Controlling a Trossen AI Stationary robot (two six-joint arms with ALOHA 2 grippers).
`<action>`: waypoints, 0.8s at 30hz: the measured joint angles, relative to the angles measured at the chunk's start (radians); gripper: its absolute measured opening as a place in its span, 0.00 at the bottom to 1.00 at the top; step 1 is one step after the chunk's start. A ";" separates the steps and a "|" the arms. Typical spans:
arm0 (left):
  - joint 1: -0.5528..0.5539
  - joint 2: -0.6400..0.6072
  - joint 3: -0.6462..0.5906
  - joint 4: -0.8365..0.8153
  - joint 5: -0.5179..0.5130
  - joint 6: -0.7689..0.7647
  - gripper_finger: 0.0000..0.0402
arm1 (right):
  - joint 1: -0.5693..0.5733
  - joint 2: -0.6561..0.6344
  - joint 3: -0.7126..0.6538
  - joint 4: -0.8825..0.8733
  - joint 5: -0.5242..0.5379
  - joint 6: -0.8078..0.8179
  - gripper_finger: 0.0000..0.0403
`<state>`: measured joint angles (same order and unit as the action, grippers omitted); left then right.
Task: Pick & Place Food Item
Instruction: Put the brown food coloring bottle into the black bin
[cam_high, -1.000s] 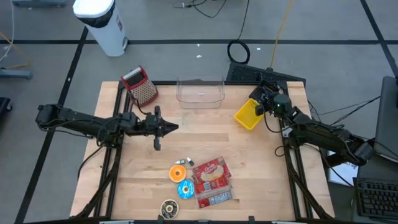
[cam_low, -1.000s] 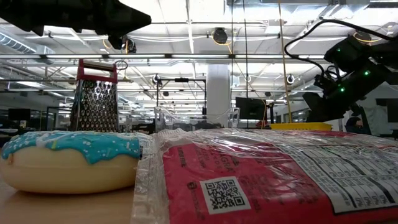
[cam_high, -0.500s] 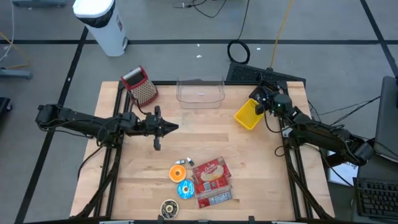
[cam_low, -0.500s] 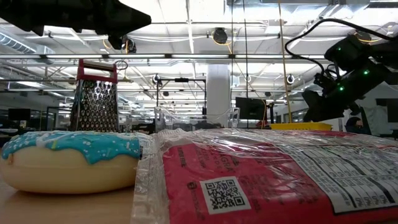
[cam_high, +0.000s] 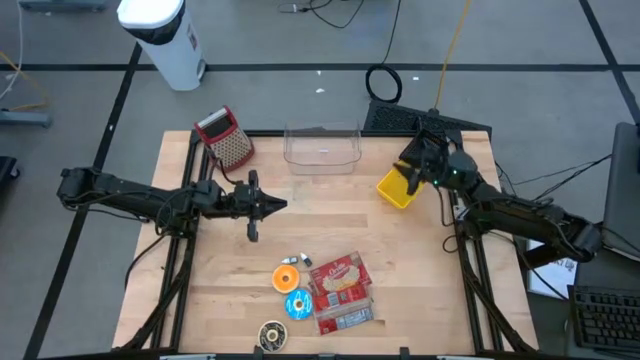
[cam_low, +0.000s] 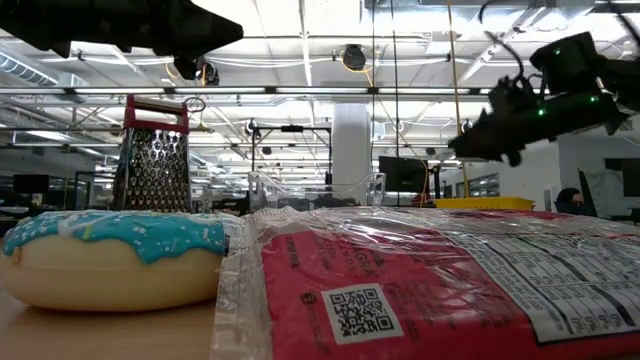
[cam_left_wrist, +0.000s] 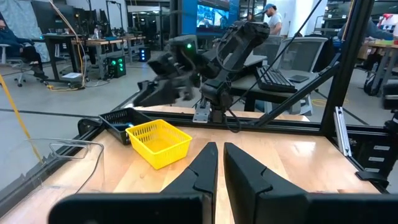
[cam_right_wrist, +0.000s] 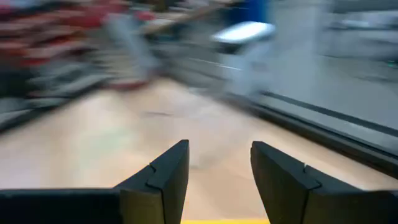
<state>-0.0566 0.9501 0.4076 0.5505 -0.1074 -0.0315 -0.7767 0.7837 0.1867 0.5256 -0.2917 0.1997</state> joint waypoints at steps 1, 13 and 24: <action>0.000 0.000 0.000 0.000 0.000 0.000 0.06 | 0.025 0.000 0.000 0.021 -0.050 0.011 0.40; 0.000 0.000 0.000 0.000 0.035 -0.003 0.06 | 0.533 0.000 0.000 0.081 -0.176 0.016 0.40; -0.005 0.000 0.000 0.000 0.030 -0.028 0.06 | 0.775 0.000 0.000 0.088 0.005 -0.059 0.39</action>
<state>-0.0620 0.9504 0.4076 0.5509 -0.0775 -0.0590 -0.0020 0.7841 0.1867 0.6131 -0.2862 0.1411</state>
